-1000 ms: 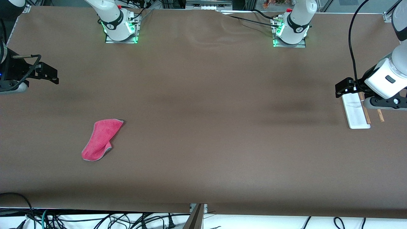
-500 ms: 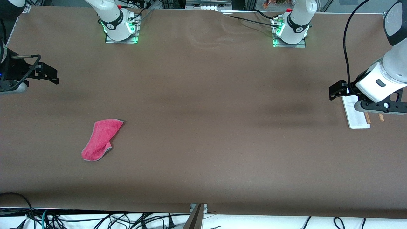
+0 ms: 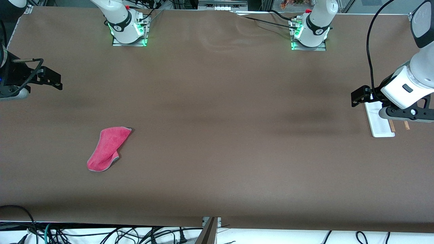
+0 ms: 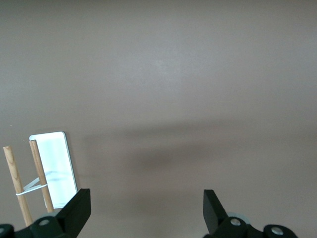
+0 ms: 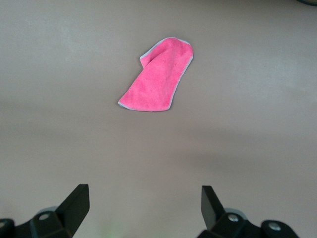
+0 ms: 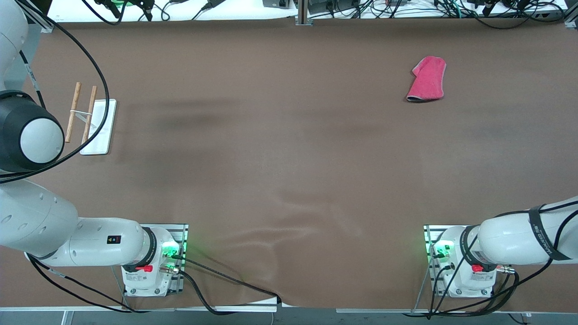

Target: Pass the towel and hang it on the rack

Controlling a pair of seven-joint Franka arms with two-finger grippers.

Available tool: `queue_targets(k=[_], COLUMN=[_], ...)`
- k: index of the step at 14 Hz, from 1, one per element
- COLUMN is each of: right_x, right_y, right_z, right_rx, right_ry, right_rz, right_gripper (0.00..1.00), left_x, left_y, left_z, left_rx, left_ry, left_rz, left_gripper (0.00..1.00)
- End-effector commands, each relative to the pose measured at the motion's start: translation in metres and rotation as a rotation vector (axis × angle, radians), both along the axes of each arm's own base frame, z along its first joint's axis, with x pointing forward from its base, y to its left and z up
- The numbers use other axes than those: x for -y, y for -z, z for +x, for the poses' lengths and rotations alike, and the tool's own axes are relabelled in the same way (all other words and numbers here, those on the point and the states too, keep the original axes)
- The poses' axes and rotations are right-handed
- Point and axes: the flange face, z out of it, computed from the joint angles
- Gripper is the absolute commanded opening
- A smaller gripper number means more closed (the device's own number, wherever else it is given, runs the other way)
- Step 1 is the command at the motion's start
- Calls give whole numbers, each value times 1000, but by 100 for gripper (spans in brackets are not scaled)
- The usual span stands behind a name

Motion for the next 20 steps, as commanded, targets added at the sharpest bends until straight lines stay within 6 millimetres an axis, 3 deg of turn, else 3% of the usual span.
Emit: queue_targets(k=[1, 6, 11, 13, 18, 20], right_x=[1, 0, 0, -2, -12, -14], right_y=[-2, 2, 27, 52, 137, 184], right_z=[1, 4, 26, 41, 86, 102], right_rx=[7, 3, 22, 15, 28, 14], right_ry=[15, 15, 13, 8, -12, -14], right_rz=[2, 3, 5, 5, 10, 12], right_gripper=[100, 100, 100, 100, 100, 100], left_x=[-6, 17, 25, 25, 26, 25], left_y=[-2, -5, -6, -5, -5, -5], left_z=[4, 2, 1, 1, 1, 1], left_rx=[-9, -4, -1, -2, -2, -2], left_ry=[-1, 34, 48, 48, 49, 49], left_rz=[-52, -38, -37, -35, -35, -35], left_gripper=[100, 100, 100, 100, 100, 100])
